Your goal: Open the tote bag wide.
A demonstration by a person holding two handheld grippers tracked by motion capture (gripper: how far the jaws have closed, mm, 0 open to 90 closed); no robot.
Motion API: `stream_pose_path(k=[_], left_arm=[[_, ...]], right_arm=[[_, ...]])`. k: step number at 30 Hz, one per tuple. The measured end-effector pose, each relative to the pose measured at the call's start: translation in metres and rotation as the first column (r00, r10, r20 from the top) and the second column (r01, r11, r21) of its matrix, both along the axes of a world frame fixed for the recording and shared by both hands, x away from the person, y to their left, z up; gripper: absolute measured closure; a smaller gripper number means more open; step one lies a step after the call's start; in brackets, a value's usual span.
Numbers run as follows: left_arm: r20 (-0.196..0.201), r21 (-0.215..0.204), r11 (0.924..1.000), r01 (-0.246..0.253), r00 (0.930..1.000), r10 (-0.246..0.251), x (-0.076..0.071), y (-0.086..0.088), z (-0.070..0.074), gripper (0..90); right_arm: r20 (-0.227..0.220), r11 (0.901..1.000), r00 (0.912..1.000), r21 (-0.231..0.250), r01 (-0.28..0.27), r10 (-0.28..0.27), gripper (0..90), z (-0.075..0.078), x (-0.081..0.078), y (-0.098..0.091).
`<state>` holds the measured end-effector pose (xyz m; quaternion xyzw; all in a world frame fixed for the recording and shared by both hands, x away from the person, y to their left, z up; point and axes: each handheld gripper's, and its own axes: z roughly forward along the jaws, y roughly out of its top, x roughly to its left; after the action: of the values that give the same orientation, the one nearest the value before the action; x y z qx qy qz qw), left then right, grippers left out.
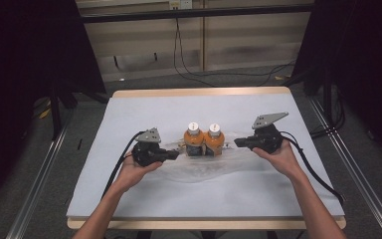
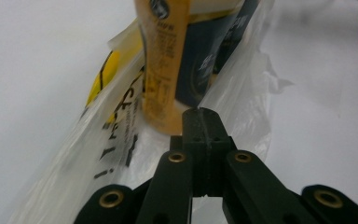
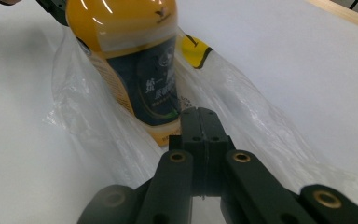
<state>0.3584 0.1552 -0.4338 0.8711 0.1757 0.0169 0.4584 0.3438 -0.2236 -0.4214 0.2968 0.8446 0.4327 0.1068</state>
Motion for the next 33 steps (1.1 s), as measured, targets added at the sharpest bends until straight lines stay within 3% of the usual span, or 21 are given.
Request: stream_pose_path(k=[7, 14, 17, 21, 23, 24, 26, 33], left_arm=[[-0.006, 0.007, 0.9992, 0.038, 0.9992, -0.038, -0.001, -0.018, 0.0, 90.0], [0.024, 0.006, 0.9992, 0.038, 0.999, -0.039, -0.002, -0.037, 0.004, 90.0], [0.037, 0.019, 0.9978, 0.064, 0.9972, -0.064, -0.004, -0.05, 0.004, 90.0], [0.04, 0.006, 0.9967, 0.082, 0.9959, -0.082, -0.005, -0.063, 0.003, 90.0], [0.045, -0.003, 0.9972, 0.075, 0.9962, -0.074, -0.004, -0.069, 0.003, 90.0], [0.045, 0.009, 0.9991, 0.042, 0.9981, -0.043, -0.002, -0.071, 0.005, 90.0], [0.04, 0.007, 0.9988, 0.047, 0.9981, -0.048, -0.001, -0.074, 0.006, 90.0], [0.08, 0.03, 0.9987, 0.042, 0.9958, -0.044, -0.006, -0.082, 0.001, 90.0]], right_arm=[[-0.007, 1.0, 1.0, -0.003, -0.006, 0.006, 90.0, -0.001, 0.002, 0.008], [-0.021, 0.9998, 0.9998, -0.017, -0.006, 0.006, 90.0, -0.007, 0.007, 0.011], [-0.026, 0.9993, 0.9996, -0.037, -0.007, 0.006, 90.0, -0.009, 0.011, 0.014], [-0.028, 0.9985, 0.9993, -0.048, -0.026, 0.025, 90.0, -0.01, 0.018, 0.023], [-0.036, 0.9988, 0.999, -0.041, -0.028, 0.026, 90.0, -0.011, 0.023, 0.027], [-0.036, 0.9987, 0.999, -0.044, -0.027, 0.026, 90.0, -0.012, 0.025, 0.029], [-0.038, 0.9982, 0.9986, -0.046, -0.038, 0.036, 90.0, -0.012, 0.03, 0.033], [-0.053, 0.9989, 0.998, -0.033, -0.034, 0.032, 90.0, -0.012, 0.042, 0.037]])
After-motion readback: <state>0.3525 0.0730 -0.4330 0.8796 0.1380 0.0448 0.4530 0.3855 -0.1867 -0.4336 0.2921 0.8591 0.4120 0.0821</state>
